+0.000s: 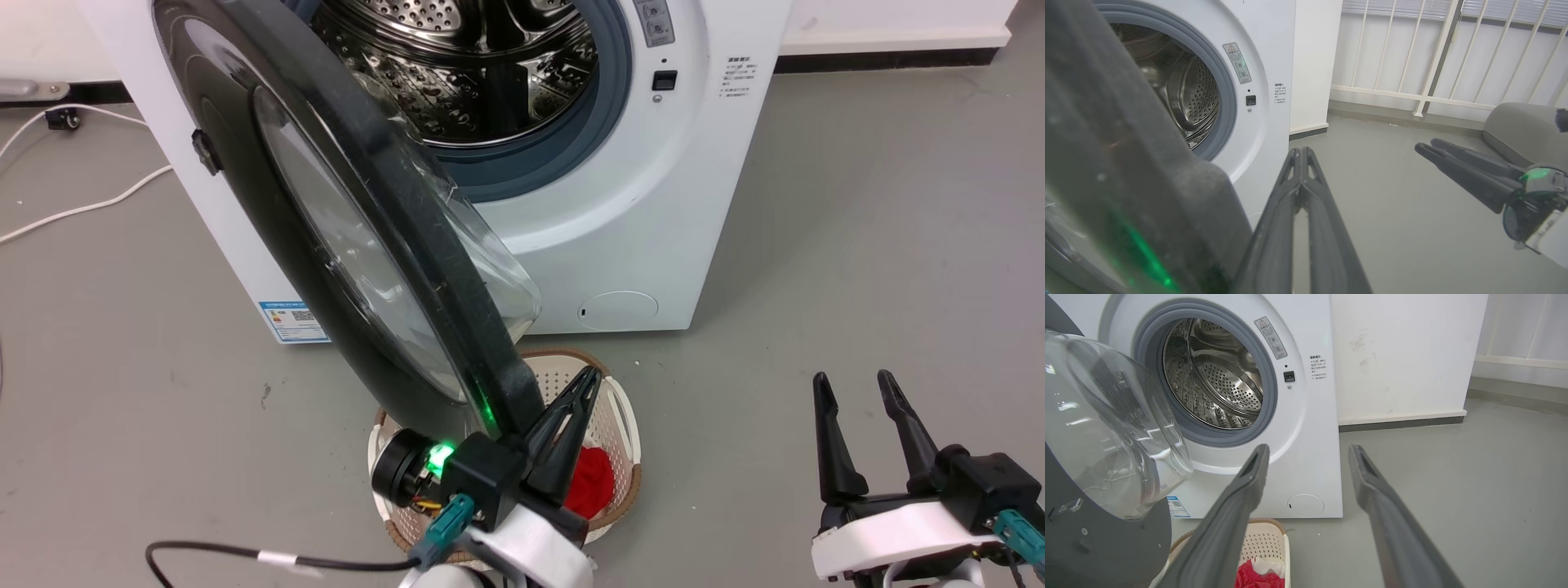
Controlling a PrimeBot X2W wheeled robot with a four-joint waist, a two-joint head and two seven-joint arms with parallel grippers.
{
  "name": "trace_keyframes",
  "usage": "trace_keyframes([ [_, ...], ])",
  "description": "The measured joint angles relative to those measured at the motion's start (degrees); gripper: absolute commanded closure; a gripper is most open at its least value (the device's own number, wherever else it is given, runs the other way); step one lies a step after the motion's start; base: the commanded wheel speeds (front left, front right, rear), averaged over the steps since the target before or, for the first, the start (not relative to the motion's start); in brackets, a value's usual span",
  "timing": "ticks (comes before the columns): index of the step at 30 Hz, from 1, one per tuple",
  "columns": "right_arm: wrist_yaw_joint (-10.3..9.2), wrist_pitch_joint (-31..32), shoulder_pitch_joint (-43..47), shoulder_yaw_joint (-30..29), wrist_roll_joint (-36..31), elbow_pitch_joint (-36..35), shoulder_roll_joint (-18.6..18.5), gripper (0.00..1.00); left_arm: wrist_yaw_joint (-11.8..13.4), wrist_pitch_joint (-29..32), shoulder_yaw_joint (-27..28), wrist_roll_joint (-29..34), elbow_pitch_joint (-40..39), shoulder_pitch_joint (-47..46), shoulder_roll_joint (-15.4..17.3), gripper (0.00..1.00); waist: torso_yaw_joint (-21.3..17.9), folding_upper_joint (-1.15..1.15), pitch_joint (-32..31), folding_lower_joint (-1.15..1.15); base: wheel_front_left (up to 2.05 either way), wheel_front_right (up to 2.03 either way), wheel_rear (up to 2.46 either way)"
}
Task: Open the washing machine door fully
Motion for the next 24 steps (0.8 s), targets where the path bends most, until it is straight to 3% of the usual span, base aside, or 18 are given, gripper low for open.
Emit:
trace_keyframes([
  [12,0.0,0.6,0.4,-0.4,0.0,-0.1,0.0,0.0,3.7,-0.1,0.9,0.0,-6.9,8.3,3.4,1.0,3.2,0.0,-1.4,0.0,0.0,0.0,0.0],
  [24,-0.01,2.3,2.1,-1.0,-0.3,-1.2,0.0,0.0,6.4,1.0,1.2,0.0,-11.7,14.6,6.1,1.0,9.1,0.0,-3.5,0.0,0.0,0.0,0.0],
])
